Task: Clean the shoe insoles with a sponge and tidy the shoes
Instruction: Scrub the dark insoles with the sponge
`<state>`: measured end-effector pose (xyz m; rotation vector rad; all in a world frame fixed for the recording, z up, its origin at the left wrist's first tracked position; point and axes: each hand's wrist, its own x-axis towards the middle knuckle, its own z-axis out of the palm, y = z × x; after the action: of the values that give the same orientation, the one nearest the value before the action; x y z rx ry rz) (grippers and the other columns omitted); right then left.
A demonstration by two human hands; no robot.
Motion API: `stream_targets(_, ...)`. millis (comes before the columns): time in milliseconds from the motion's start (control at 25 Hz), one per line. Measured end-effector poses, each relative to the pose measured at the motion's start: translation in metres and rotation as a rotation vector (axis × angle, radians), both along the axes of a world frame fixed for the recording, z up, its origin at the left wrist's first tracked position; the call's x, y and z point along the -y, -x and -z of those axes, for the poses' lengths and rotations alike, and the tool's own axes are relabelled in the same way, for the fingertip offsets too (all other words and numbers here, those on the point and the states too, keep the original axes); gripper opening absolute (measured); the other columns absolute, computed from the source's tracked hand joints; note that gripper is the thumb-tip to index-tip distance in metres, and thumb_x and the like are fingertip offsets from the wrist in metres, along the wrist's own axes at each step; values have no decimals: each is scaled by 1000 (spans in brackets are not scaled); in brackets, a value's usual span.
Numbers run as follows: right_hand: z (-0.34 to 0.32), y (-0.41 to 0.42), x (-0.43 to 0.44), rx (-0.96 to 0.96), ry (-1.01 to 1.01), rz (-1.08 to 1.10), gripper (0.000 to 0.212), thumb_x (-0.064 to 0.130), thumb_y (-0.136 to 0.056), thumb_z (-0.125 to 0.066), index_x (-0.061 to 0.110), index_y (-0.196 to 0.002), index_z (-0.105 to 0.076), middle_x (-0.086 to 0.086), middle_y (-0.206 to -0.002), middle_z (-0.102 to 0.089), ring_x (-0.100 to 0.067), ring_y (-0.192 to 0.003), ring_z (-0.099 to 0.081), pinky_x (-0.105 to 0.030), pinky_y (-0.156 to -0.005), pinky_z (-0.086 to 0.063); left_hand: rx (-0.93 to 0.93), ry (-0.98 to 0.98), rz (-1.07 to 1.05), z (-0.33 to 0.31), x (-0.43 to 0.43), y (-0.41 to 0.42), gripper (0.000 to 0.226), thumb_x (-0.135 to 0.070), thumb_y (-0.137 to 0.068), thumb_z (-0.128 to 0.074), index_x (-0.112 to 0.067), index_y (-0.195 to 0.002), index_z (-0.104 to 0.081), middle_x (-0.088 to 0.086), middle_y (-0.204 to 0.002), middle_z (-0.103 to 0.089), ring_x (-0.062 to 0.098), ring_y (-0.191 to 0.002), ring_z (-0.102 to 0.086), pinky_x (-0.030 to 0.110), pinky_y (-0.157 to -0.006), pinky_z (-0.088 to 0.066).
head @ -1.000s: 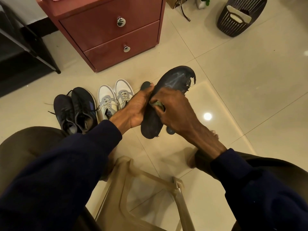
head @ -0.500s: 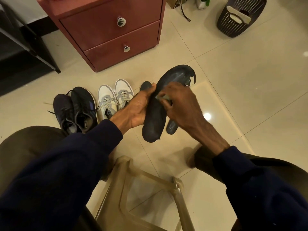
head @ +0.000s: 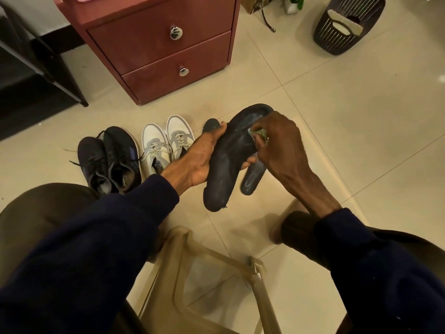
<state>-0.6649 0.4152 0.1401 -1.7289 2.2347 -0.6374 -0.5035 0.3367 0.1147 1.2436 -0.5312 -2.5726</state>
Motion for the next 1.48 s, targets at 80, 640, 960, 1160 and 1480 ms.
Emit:
stream_targets(80,3,-2,-3,28,-4,6,14,2,-84,-74,7,-98,-76,-12,-100,-71,-30,-91,-67,-34,-79,-52,-22,-6,9,-3,-1,1,36,-39,-106,-49,-16,-103,-77,12,-107,-75,31,-93,-71,48,-85,-59)
stream_targets(640,8,-28,-5,68,88,-191,17,3,-87,-74,3,-104,-74,-13,-102,-70,-29,-93,-66,-39,-81,-55,-70,-40,33,3,0,-2,35,-39,-104,-53,-18,-96,-79,9,-99,-73,27,-89,-68,42,-84,-55)
stream_targets(960,7,6,1,111,95,132,12,11,-90,-73,13,-102,-76,-5,-98,-70,-19,-88,-65,-29,-76,-52,-121,-67,115,-5,-1,-1,46,-40,-104,-50,-10,-137,-58,21,-123,-63,42,-108,-61,46,-86,-56)
stream_targets(1160,4,-33,1,23,53,-313,15,3,-82,-79,4,-96,-75,-13,-96,-71,-29,-89,-67,-38,-80,-55,-40,-34,55,5,3,-4,38,-45,-101,-57,-14,-116,-73,13,-111,-71,30,-101,-66,47,-103,-49)
stream_targets(1480,1,-36,-4,102,41,-254,15,5,-84,-78,7,-98,-74,-10,-97,-70,-24,-86,-67,-32,-78,-57,-9,-10,58,1,2,-1,52,-56,-100,-53,-14,-127,-68,11,-105,-72,27,-93,-70,40,-82,-58)
